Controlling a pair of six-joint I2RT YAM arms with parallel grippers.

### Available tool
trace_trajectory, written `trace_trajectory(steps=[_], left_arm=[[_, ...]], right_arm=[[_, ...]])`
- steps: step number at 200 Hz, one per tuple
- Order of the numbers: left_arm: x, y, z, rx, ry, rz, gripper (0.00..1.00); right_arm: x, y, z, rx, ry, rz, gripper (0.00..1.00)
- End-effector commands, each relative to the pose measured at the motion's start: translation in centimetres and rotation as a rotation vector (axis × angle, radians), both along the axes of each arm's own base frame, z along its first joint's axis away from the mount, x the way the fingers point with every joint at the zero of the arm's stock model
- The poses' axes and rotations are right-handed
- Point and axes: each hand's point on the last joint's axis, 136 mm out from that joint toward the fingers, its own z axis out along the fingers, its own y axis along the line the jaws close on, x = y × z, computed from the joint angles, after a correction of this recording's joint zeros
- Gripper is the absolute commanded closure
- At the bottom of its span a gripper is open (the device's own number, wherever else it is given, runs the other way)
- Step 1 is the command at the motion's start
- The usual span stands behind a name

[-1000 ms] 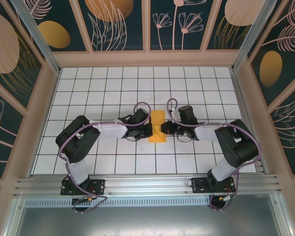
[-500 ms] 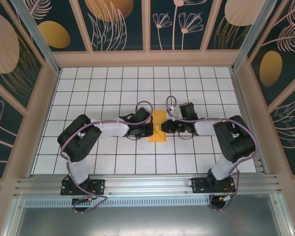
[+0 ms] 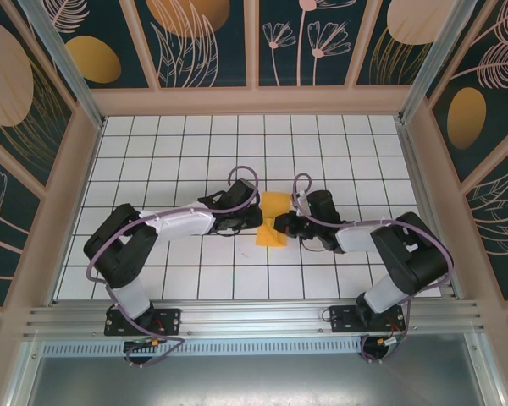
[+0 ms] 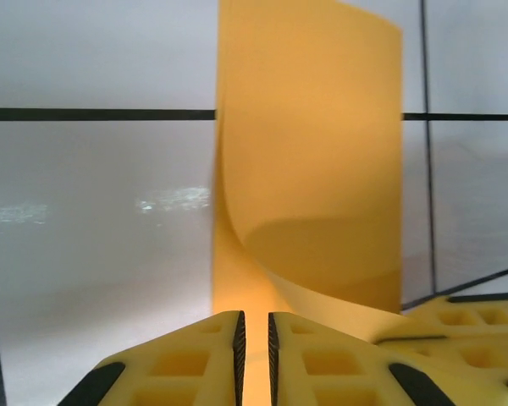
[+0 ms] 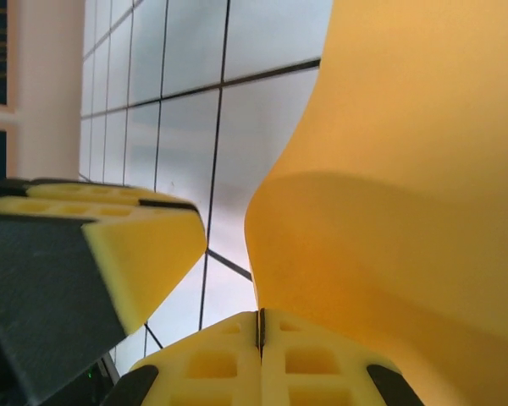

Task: Fold a paper plane with a square sheet of paper (pick it up from the middle)
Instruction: Fold the triangle a second time at the center of the table.

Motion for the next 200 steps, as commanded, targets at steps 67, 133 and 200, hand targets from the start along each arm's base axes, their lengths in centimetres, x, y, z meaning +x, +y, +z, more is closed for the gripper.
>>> trace_trajectory(steps=[67, 133, 200], left_arm=[[-3.2, -1.3, -0.7, -0.235, 0.120, 0.031, 0.90], [-2.9, -1.2, -3.5, -0.176, 0.153, 0.052, 0.91], [-3.6, 0.2, -6.3, -0.066, 0.187, 0.037, 0.93]], right_arm=[[1.4, 0.3, 1.6, 0.060, -0.015, -0.094, 0.99], [0.5, 1.0, 0.4, 0.032, -0.007, -0.052, 0.99], [0.6, 0.8, 0.0, -0.043, -0.029, 0.014, 0.97]])
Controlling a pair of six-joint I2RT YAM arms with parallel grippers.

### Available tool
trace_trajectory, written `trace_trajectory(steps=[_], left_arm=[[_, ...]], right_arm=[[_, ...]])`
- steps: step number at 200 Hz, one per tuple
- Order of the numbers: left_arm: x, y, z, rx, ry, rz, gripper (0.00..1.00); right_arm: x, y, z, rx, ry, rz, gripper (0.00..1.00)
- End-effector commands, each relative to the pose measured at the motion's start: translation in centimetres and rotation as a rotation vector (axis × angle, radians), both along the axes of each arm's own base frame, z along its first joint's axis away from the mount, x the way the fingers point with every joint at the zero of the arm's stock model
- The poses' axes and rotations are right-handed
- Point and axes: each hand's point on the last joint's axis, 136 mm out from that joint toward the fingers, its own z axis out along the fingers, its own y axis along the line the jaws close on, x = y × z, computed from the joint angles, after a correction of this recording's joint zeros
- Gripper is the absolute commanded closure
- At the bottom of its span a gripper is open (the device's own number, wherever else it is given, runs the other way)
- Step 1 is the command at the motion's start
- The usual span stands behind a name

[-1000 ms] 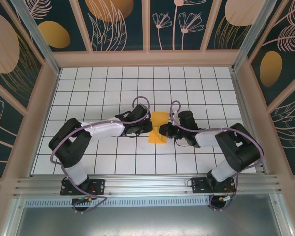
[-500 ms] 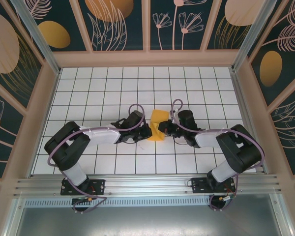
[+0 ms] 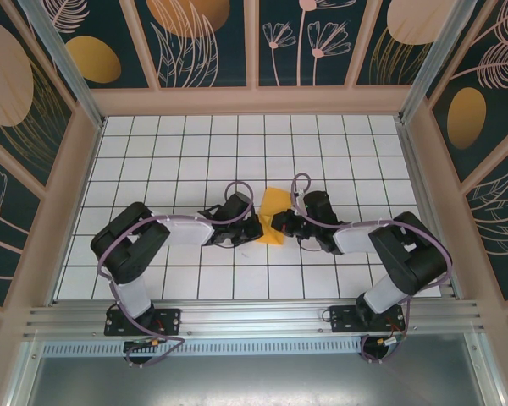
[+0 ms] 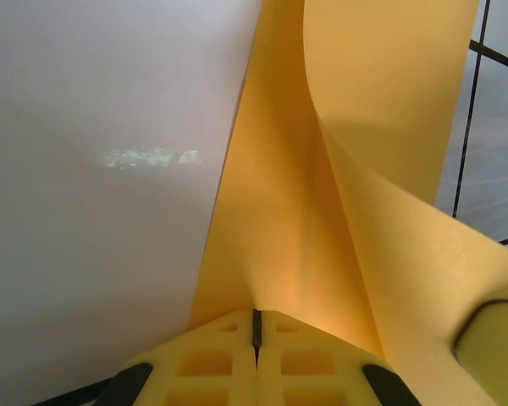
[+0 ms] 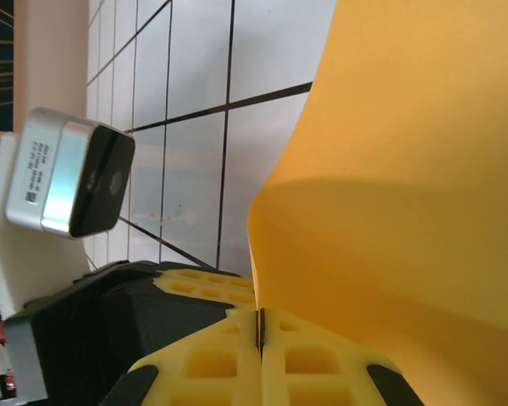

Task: Fold a paper plane with a square sheet of paper (pick it up from the middle)
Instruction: Fold the triangle a second time at the center of the table.

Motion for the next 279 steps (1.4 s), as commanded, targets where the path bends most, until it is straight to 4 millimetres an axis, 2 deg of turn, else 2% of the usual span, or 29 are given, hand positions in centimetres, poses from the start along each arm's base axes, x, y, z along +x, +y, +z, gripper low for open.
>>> trace_trajectory(steps=[1, 10, 17, 42, 104, 146, 181, 219, 279], left_arm=[[-0.8, 1.0, -2.0, 0.086, 0.030, -0.020, 0.93], [-0.9, 1.4, -2.3, 0.108, 0.031, -0.018, 0.93], [-1.0, 1.6, -2.5, 0.123, 0.032, -0.022, 0.93], [-1.1, 1.9, -3.1, 0.147, 0.039, -0.034, 0.93], [-0.6, 0.9, -2.7, 0.138, 0.026, -0.063, 0.93], [-0.5, 0.9, -2.6, 0.140, 0.023, -0.064, 0.92], [-0.6, 0.9, -2.6, 0.142, 0.022, -0.072, 0.92], [-0.5, 0.8, -2.7, 0.141, 0.021, -0.073, 0.92], [-0.5, 0.7, -2.6, 0.135, 0.017, -0.078, 0.92]], right_arm=[[0.3, 0.1, -0.1, -0.045, -0.028, 0.052, 0.97], [0.2, 0.0, -0.2, -0.071, -0.034, 0.072, 0.96], [1.0, -0.9, -0.3, -0.088, -0.041, 0.055, 0.96], [1.1, -1.0, -0.5, -0.137, -0.059, 0.130, 0.94], [1.1, -1.1, -1.0, -0.167, -0.083, 0.242, 0.92], [1.0, -2.0, -1.0, -0.135, -0.074, 0.220, 0.91], [0.4, -1.6, 0.0, -0.078, -0.096, 0.255, 0.91], [0.5, -2.8, -1.5, -0.104, -0.072, 0.226, 0.90], [0.8, -3.3, -2.0, -0.099, -0.089, 0.168, 0.90]])
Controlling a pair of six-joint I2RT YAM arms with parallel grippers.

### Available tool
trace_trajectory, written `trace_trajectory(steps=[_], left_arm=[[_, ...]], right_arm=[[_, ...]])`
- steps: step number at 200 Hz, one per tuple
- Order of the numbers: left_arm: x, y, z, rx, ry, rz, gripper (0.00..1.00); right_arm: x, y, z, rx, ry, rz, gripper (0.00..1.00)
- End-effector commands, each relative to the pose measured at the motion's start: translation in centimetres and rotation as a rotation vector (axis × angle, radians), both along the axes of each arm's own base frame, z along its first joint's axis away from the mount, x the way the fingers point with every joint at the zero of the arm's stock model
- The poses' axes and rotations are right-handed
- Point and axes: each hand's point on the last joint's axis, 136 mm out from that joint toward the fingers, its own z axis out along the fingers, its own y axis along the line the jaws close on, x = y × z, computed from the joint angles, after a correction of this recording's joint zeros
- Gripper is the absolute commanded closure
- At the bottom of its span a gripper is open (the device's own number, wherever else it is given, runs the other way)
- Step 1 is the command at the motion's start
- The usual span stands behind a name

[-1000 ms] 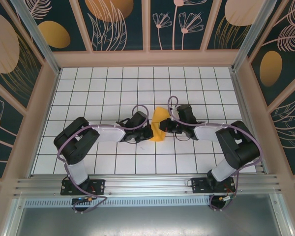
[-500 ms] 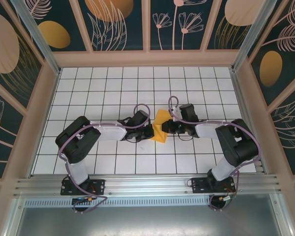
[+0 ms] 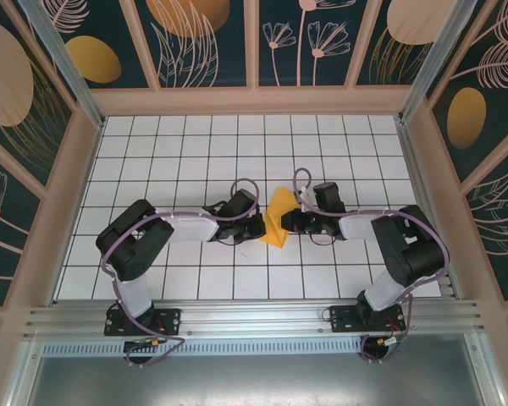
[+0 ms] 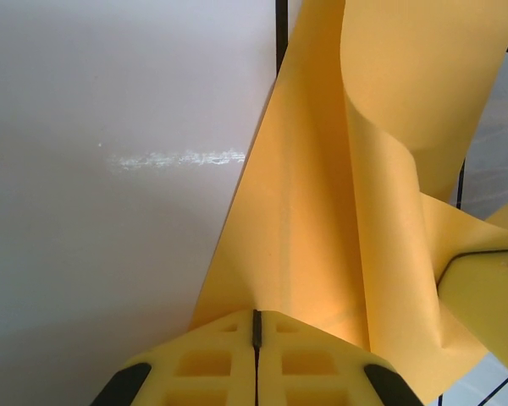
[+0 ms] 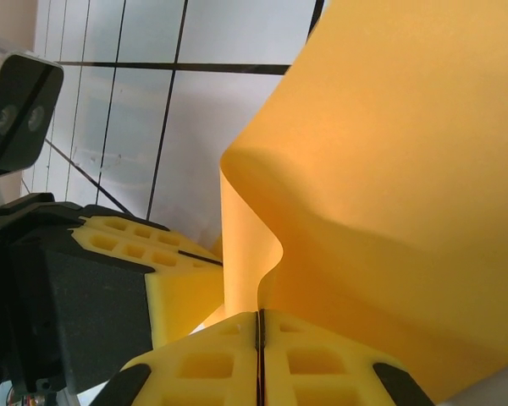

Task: Fold a paper plane with a square sheet of paper (pick it up from the middle)
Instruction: Fold the triangle a second time at the center of the table.

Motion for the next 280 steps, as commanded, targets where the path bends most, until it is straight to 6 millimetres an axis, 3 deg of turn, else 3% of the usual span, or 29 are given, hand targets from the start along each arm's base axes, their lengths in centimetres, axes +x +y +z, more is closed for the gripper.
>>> trace_trajectory(steps=[1, 66, 158, 280], left_arm=[[-1.0, 1.3, -2.5, 0.088, 0.044, -0.015, 0.92], [-0.9, 1.3, -2.2, 0.084, 0.039, -0.009, 0.91], [-1.0, 0.9, -2.1, 0.065, 0.039, -0.015, 0.91], [-0.5, -0.2, -1.1, 0.019, 0.025, -0.024, 0.89]], right_arm=[[0.2, -0.2, -0.2, 0.016, -0.029, -0.020, 0.90], [0.4, -0.9, -0.6, 0.001, -0.060, -0.052, 0.89], [0.6, -1.5, 0.2, -0.016, -0.175, -0.053, 0.89], [-0.2, -2.3, -2.1, -0.091, -0.172, -0.059, 0.88]])
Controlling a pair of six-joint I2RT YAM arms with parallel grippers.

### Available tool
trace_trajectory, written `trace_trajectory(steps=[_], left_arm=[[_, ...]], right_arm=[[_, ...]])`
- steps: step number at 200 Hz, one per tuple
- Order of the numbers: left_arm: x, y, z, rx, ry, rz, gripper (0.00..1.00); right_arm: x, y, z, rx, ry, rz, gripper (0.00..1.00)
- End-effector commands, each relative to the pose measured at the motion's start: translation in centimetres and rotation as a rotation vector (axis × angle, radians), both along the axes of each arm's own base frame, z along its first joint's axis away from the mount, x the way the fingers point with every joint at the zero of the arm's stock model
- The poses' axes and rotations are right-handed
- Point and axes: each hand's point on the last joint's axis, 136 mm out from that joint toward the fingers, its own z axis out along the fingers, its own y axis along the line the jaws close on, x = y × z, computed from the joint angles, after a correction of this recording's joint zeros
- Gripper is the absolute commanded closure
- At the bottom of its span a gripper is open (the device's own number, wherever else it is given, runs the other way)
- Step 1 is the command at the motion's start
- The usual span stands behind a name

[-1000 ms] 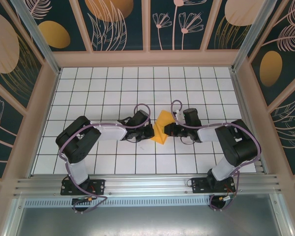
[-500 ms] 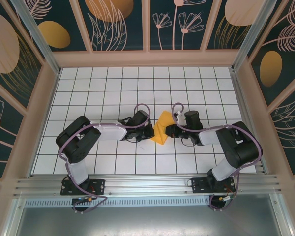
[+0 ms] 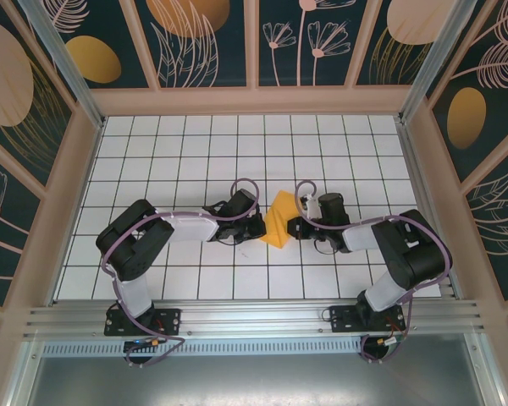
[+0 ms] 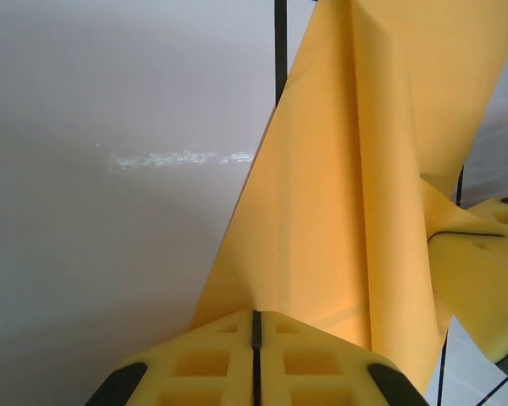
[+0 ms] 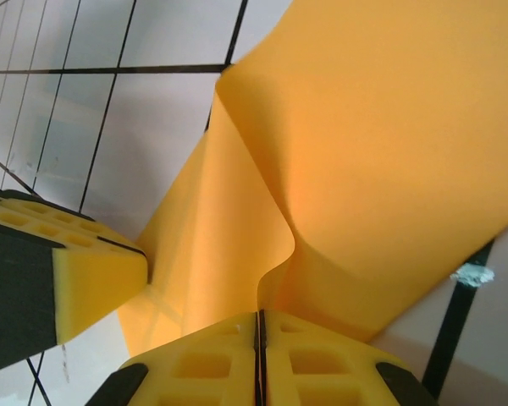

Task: Fold a paper plane with a square sheet of paper (pick it up from the middle)
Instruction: Fold the triangle a second time at the center of the table.

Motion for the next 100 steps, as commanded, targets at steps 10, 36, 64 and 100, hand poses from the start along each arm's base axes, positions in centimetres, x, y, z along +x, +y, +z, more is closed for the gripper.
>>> trace_trajectory(steps=[10, 36, 64, 100], left_arm=[[-0.4, -0.2, -1.1, 0.020, 0.023, -0.025, 0.89], [-0.4, -0.2, -1.3, 0.022, 0.025, -0.026, 0.89], [-0.5, -0.3, -1.4, 0.022, 0.028, -0.031, 0.89], [-0.7, 0.1, -1.6, 0.032, 0.030, -0.030, 0.89]], right_arm=[[0.0, 0.1, 0.0, -0.007, -0.039, 0.013, 0.88], [0.3, 0.5, 0.5, 0.006, -0.047, 0.018, 0.88], [0.5, 1.0, 0.7, 0.011, -0.042, 0.032, 0.88], [0.7, 0.9, 0.3, -0.013, -0.042, 0.035, 0.87]])
